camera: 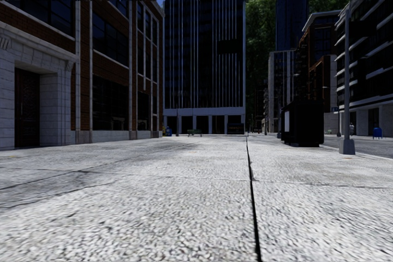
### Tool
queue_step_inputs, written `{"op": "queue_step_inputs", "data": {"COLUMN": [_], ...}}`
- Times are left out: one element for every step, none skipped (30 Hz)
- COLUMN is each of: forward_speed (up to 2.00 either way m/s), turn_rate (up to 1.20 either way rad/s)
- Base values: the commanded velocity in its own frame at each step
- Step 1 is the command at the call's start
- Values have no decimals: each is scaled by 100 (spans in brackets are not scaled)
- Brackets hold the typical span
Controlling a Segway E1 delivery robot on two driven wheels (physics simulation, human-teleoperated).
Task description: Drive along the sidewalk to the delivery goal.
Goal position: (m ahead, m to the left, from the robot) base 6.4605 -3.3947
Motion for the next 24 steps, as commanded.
{"op": "queue_step_inputs", "data": {"forward_speed": [136,137,137,137,137,137,137,137,137,137,137,137,137,137,137,138,138,138,138,138,138,138,138,138], "turn_rate": [-44,-44,-44,-44,-44,-44,-44,-44,-44,-44,-44,-44,-44,-44,-46,-48,-48,-50,-54,-54,-56,-58,-59,-60]}}
